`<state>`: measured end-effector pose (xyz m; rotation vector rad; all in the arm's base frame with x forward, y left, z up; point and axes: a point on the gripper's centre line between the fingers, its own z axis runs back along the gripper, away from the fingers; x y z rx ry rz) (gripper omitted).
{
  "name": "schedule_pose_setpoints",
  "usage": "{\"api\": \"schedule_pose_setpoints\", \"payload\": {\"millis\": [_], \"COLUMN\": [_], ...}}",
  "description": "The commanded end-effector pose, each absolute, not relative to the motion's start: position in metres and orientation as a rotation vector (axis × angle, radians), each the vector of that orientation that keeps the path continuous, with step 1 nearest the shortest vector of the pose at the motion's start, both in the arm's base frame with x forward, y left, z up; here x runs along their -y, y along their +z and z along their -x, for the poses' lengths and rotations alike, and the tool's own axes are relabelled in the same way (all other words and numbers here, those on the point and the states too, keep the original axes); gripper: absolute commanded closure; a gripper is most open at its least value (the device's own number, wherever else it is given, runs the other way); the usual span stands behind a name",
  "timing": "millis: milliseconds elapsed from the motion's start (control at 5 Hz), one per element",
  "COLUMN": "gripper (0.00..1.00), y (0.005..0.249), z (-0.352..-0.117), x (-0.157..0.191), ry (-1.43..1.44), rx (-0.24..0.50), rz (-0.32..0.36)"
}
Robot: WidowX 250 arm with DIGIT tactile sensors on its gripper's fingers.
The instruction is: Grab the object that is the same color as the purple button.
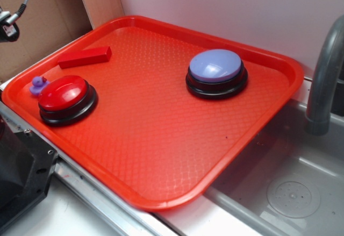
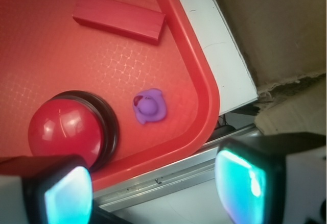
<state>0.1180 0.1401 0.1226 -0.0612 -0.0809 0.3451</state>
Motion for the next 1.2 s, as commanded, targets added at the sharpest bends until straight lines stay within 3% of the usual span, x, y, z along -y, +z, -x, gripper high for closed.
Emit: {"api": "schedule_pose_setpoints", "payload": {"millis": [0, 400, 800, 1000], "gripper": [0.0, 0.0, 0.0, 0.9], "y": [0.09, 0.051, 0.019, 0.014], "z": [-0.132, -0.147, -0.149, -0.144], "x": [-0.154, -0.156, -0.153, -0.141], "ry": [0.373, 0.362, 0.361, 0.382], "rx": [0.138, 0.084, 0.025, -0.002], "rz": [-0.065, -0.071, -0.017, -0.015]}}
